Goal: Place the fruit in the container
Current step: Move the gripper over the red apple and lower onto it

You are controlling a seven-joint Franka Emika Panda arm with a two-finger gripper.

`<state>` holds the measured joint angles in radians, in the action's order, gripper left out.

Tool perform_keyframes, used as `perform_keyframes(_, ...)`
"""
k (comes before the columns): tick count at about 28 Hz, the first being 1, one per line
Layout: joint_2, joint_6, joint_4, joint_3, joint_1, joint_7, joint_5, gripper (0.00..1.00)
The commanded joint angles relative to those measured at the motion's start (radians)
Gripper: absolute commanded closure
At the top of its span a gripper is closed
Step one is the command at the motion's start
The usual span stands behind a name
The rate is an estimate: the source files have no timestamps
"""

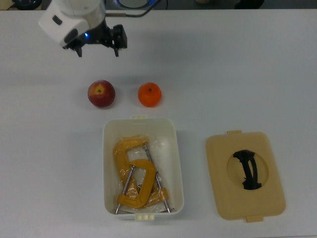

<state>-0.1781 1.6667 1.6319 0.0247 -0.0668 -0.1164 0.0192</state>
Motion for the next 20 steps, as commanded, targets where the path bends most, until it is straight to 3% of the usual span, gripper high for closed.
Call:
perform_keyframes(1, -0.018, 0.099, 0.101, 0.003, 0.018, -0.026, 0.039, 0.00)
perform_keyframes(9, -0.113, 0.156, 0.111, 0.004, 0.016, -0.019, 0.097, 0.00)
perform_keyframes(14, -0.138, 0.165, 0.111, 0.007, 0.012, -0.016, 0.133, 0.00)
perform_keyframes(20, -0.176, 0.203, 0.111, 0.007, 0.012, -0.009, 0.136, 0.00)
